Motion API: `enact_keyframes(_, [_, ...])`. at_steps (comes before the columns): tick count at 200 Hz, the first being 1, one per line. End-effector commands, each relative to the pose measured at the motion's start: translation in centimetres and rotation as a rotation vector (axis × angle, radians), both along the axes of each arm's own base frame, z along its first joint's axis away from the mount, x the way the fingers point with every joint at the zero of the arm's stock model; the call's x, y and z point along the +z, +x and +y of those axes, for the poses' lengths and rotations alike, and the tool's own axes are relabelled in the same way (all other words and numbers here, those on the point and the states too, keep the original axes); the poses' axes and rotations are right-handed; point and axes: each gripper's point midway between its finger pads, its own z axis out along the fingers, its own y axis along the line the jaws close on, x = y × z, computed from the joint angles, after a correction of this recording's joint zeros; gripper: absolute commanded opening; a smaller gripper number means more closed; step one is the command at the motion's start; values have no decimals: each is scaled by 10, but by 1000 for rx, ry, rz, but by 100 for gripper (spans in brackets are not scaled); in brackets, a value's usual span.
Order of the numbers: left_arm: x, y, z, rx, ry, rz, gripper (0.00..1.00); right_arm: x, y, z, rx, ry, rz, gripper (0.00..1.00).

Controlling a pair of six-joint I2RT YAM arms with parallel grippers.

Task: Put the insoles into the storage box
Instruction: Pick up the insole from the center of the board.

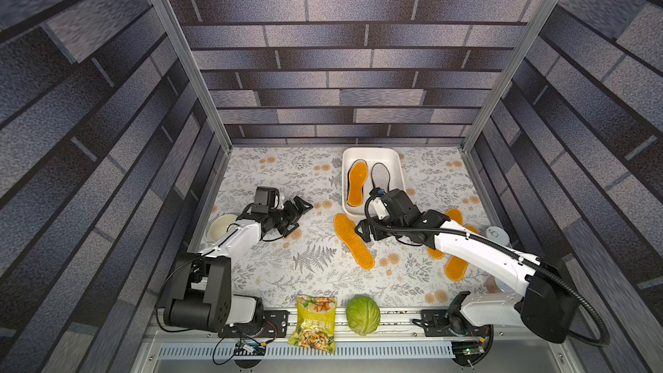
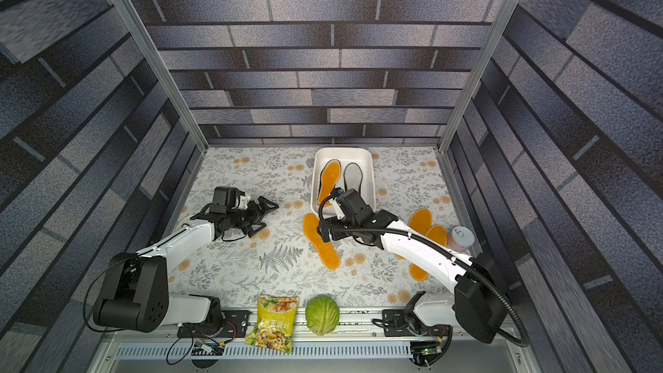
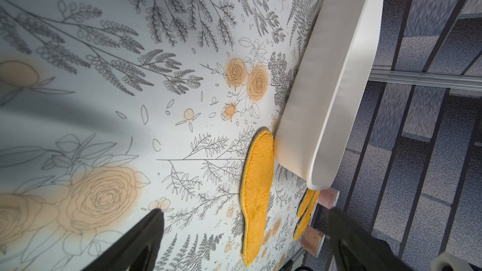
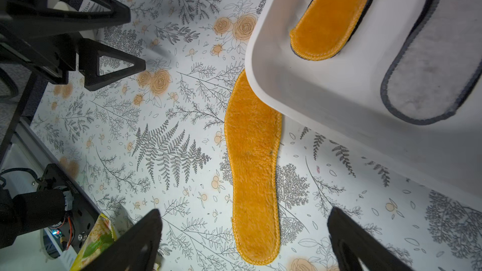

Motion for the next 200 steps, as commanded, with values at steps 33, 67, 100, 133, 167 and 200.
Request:
enact_keyframes(33, [14,7,-7,-7,-43,-26,100,-39,-5,19,33,-116,-15,97])
enact_keyframes(67, [13,6,-7,-5,-42,-24,100,-60,-7,24,40,-216,-8,95])
enact_keyframes(100, [12,5,-8,-8,-44,-22,100,-82,-7,24,30,-297,12,93])
enact_keyframes(133, [10,4,-8,-7,-45,-20,100,-93,-6,23,16,-317,27,93])
enact_keyframes(167, [10,3,-8,-9,-48,-17,100,-107,-7,25,21,-335,56,90])
enact_keyframes(200, [8,3,-8,-6,-45,-12,100,-117,-9,28,20,-341,75,88])
